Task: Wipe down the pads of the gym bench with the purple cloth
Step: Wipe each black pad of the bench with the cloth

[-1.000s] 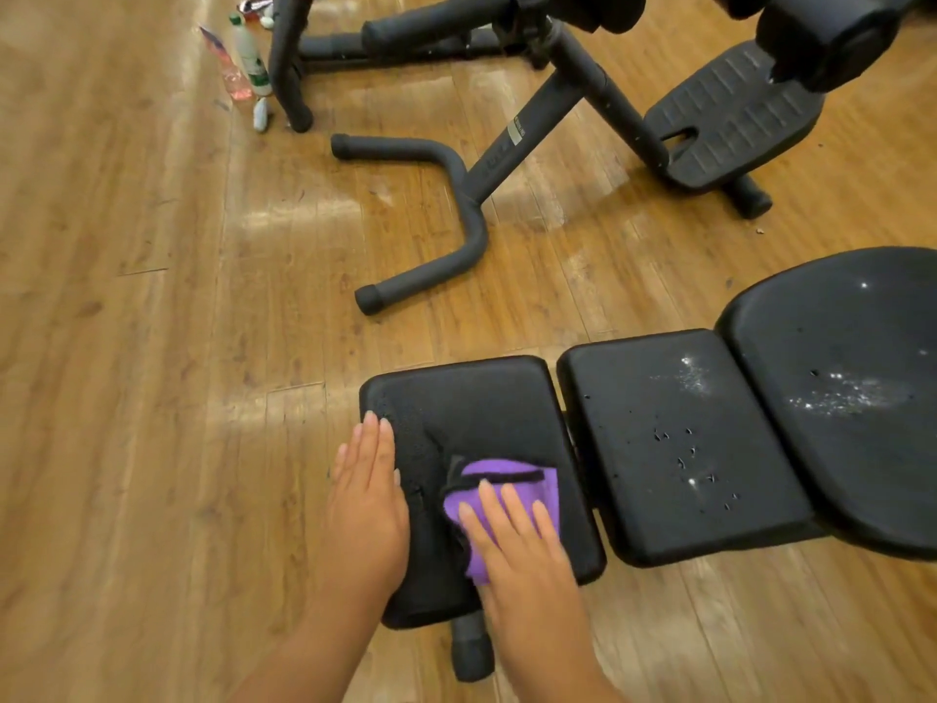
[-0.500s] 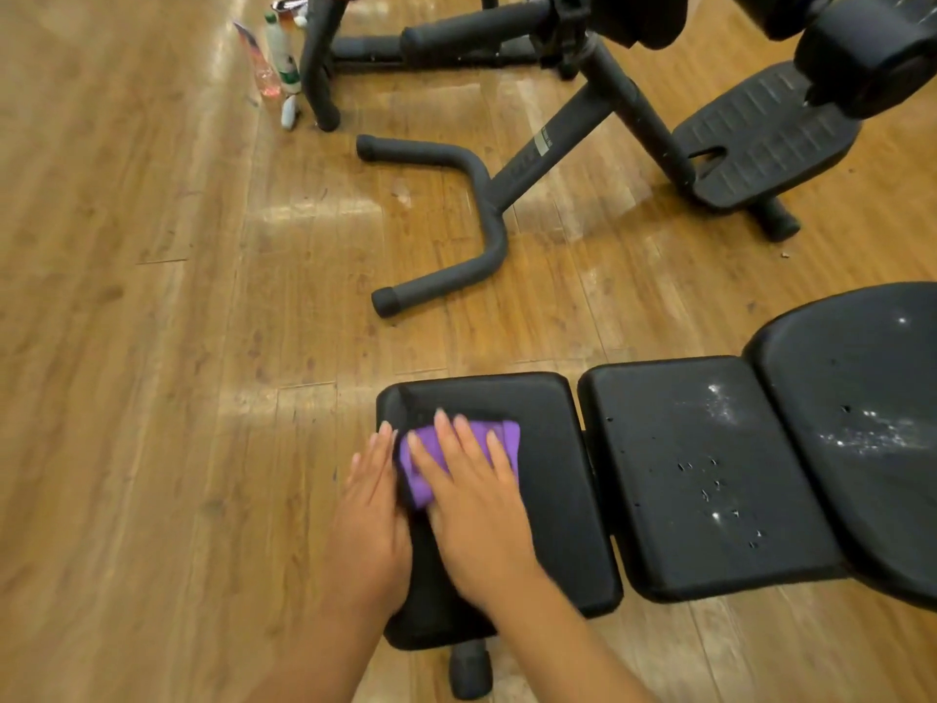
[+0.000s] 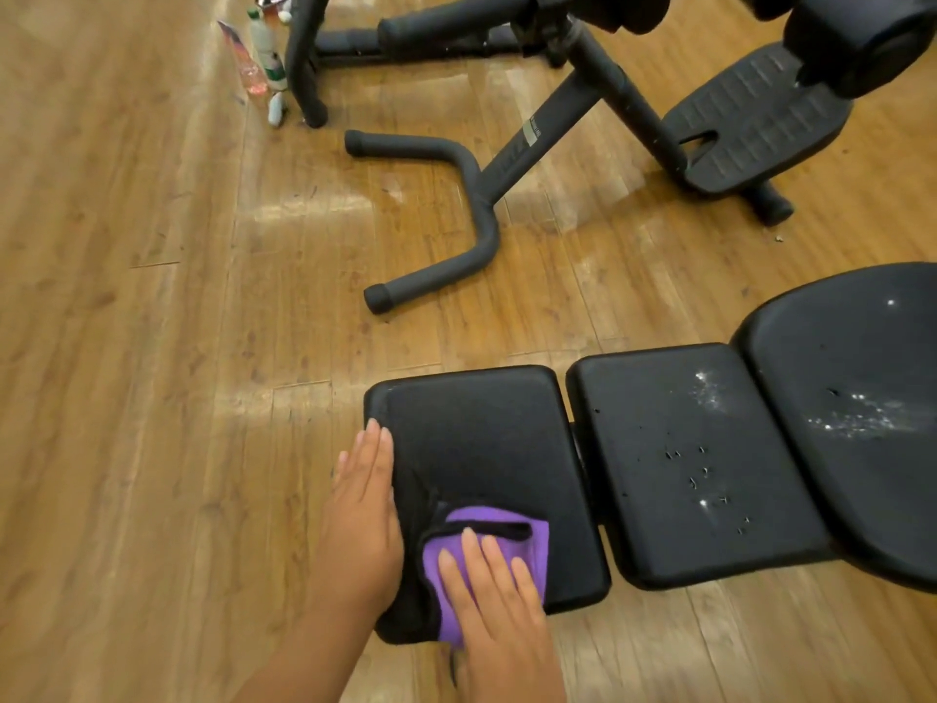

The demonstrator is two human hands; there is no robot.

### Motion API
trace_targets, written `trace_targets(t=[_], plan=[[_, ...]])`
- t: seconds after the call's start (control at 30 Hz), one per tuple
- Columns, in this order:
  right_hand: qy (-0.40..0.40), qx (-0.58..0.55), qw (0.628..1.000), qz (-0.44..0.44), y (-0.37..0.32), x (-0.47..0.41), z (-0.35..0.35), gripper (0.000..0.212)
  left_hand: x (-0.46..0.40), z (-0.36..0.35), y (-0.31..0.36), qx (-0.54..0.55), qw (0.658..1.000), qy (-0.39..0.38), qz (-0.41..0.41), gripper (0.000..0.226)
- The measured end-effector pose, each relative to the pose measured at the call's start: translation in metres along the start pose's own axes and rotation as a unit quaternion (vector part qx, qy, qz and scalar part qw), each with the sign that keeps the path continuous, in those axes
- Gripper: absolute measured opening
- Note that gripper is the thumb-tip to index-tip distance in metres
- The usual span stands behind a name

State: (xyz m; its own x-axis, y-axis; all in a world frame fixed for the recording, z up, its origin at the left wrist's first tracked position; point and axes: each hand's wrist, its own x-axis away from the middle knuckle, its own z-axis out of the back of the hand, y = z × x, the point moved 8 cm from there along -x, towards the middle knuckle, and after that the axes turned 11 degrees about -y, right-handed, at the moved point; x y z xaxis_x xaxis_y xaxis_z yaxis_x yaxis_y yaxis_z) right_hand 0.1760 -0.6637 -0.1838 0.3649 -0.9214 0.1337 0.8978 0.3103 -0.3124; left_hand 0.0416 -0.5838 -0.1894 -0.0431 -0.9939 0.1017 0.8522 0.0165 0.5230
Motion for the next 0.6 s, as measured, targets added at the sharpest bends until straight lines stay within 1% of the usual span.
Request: trace_targets(t=[0.1,0.17,0.2,0.27,0.33,0.43,0.53,0.6], plan=[[-0.001,0.001,1.000,0.004,0.011,0.016,-0.013,0.071,-0.001,-0.001,0.002,-0.059,0.998,-0.008,0.013,0.058],[0.011,-0.020,1.000,-0.002,0.015,0.011,-0.006,0.063,-0.001,0.001,0.004,-0.100,0.994,-0.015,0.026,0.060],[0.025,-0.036,0.999,-0.015,0.019,0.007,0.001,0.058,0.000,0.001,0.007,-0.117,0.992,-0.020,0.030,0.060],[0.039,-0.051,0.997,-0.053,0.029,-0.005,0.016,0.056,0.001,0.000,0.013,-0.152,0.987,-0.030,0.033,0.054],[0.030,-0.045,0.995,-0.086,0.046,-0.026,0.028,0.059,0.003,-0.003,0.016,-0.177,0.982,-0.040,0.047,0.056],[0.027,-0.019,0.993,-0.113,0.076,-0.078,0.048,0.054,0.004,-0.004,0.017,-0.195,0.977,-0.052,0.071,0.070],[-0.007,-0.019,0.994,-0.112,0.095,-0.137,0.067,0.056,0.004,-0.004,0.019,-0.201,0.975,-0.057,0.080,0.069],[-0.028,-0.022,0.994,-0.100,0.098,-0.154,0.070,0.056,0.005,-0.004,0.023,-0.204,0.973,-0.055,0.090,0.064]])
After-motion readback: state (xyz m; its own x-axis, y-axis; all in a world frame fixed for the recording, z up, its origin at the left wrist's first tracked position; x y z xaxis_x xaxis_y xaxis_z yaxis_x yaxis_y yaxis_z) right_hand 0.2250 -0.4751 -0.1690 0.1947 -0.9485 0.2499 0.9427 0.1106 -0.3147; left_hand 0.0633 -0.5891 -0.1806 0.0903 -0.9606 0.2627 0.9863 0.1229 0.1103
